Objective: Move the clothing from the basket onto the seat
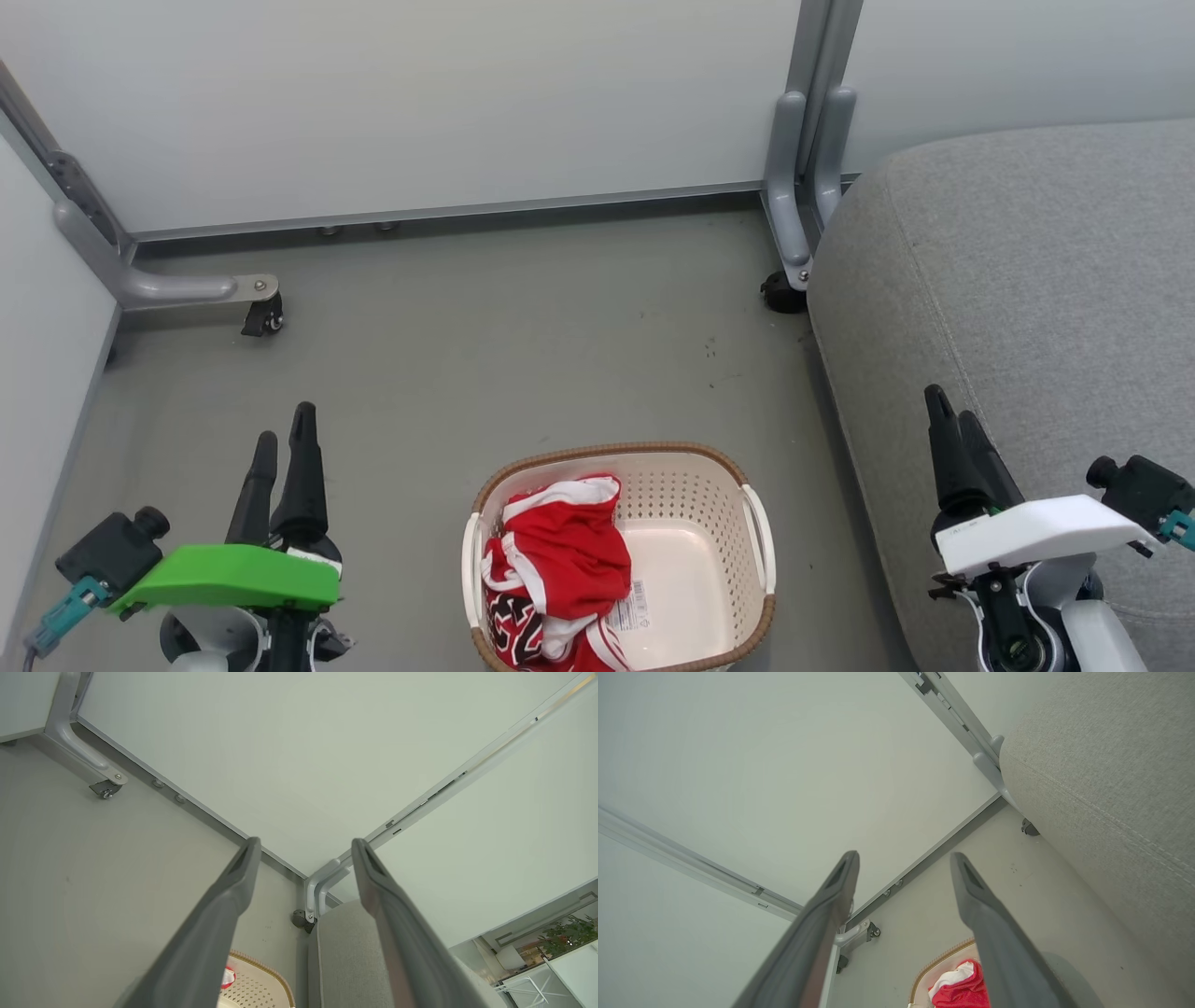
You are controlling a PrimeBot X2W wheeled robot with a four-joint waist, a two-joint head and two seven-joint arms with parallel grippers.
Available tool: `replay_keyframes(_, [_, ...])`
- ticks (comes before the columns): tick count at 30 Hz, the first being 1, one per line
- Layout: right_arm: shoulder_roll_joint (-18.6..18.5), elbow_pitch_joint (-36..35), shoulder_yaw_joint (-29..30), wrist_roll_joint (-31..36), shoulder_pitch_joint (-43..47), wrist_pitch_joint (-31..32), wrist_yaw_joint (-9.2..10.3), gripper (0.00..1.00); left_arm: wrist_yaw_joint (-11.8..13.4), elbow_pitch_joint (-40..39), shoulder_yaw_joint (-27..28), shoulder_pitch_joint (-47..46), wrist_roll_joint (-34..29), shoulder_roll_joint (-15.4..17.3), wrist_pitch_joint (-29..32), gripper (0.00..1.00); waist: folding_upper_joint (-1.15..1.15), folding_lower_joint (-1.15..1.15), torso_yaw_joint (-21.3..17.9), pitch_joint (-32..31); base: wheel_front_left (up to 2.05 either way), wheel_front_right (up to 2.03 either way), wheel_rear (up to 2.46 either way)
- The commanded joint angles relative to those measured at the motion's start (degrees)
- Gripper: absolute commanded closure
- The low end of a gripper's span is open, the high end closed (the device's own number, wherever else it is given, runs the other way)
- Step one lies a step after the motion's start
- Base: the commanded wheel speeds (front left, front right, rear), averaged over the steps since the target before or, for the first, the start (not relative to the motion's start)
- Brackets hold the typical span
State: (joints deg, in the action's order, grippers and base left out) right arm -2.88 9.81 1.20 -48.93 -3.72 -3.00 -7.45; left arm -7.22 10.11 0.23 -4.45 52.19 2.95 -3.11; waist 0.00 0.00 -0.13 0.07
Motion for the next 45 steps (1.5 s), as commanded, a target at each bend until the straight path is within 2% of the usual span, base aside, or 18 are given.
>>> replay_keyframes(1, [-0.40, -1.04, -0.23, 2.41, -0.18, -0.69, -0.03, 0.00, 0.20, -0.92, -0.15, -0.33, -2.60, 0.72, -0.58, 0.00, 0.00, 0.00, -0.01, -0.01, 0.00, 0.00, 0.00])
replay_keyframes(6, [-0.29, -1.08, -0.94, 8.16, 0.04, -1.90, -0.03, 0.00, 0.77, -1.03, -1.20, -0.12, -8.31, 0.97, -1.77, 0.00, 0.00, 0.00, -0.02, 0.01, 0.00, 0.00, 0.00])
replay_keyframes(16, [-0.15, -0.71, -1.41, 16.16, 0.34, -3.63, -0.03, 0.00, 1.75, -1.05, -2.63, 0.22, -15.95, 1.36, -3.48, 0.00, 0.00, 0.00, 0.02, 0.02, 0.00, 0.00, 0.00])
replay_keyframes(45, [-0.04, -0.59, -4.22, 33.10, 0.90, -5.98, -0.04, 0.00, 1.83, 0.50, -4.58, 1.32, -31.92, 1.71, -7.73, 0.00, 0.00, 0.00, 0.00, 0.16, 0.00, 0.00, 0.00])
